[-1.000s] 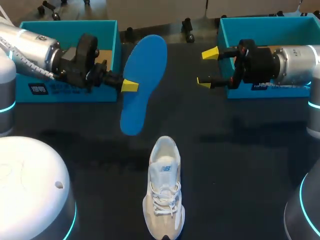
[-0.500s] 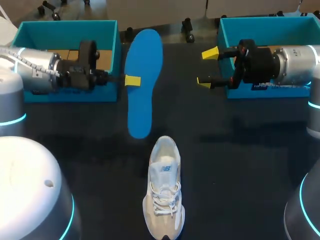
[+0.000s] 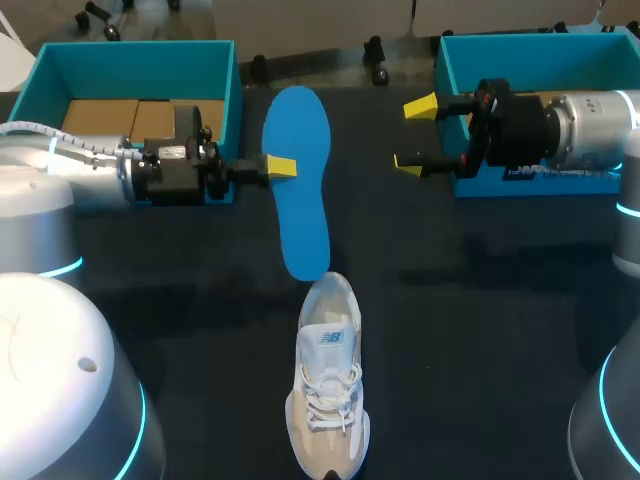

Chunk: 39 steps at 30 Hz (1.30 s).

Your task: Take the shoe out of the shoebox, open the shoe tongue, remove and reinsert the insole, then place the shoe into the shoebox

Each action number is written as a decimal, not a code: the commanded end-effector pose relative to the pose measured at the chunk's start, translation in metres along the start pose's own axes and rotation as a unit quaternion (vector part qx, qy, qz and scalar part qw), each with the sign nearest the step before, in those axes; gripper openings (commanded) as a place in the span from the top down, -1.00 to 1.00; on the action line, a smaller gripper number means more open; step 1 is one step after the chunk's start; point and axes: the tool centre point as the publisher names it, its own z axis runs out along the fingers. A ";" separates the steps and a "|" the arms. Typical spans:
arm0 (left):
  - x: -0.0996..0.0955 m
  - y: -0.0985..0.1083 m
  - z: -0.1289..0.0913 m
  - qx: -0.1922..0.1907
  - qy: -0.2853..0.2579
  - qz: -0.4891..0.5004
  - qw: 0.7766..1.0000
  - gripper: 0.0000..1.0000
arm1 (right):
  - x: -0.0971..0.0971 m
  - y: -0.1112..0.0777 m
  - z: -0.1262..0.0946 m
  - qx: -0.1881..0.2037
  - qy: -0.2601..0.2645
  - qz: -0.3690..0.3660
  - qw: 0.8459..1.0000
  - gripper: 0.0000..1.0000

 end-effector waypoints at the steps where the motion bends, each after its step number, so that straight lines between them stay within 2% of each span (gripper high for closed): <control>1: -0.012 -0.006 0.012 -0.008 0.001 -0.017 1.000 1.00 | -0.001 0.000 0.001 -0.001 0.000 0.000 1.000 -1.00; 7: -0.020 -0.009 0.022 -0.014 0.002 -0.038 0.999 1.00 | -0.001 0.000 0.001 -0.001 0.000 0.000 1.000 -1.00; 19: -0.040 -0.024 0.029 0.018 -0.001 -0.103 0.994 1.00 | -0.001 -0.002 0.003 0.001 -0.006 0.000 1.000 -1.00; 28: -0.051 -0.030 0.032 0.029 -0.015 -0.131 0.991 1.00 | 0.004 -0.013 0.016 0.016 -0.105 0.002 0.994 -1.00; 32: -0.054 -0.030 0.032 0.032 -0.026 -0.135 0.990 1.00 | 0.011 -0.017 0.024 0.035 -0.166 0.031 0.985 -1.00; 37: -0.057 -0.030 0.033 0.030 -0.033 -0.138 0.989 1.00 | 0.018 -0.024 0.030 0.050 -0.215 0.040 0.975 -1.00; 39: -0.057 -0.030 0.033 0.030 -0.033 -0.138 0.989 1.00 | 0.024 -0.026 0.033 0.055 -0.241 0.070 0.966 -1.00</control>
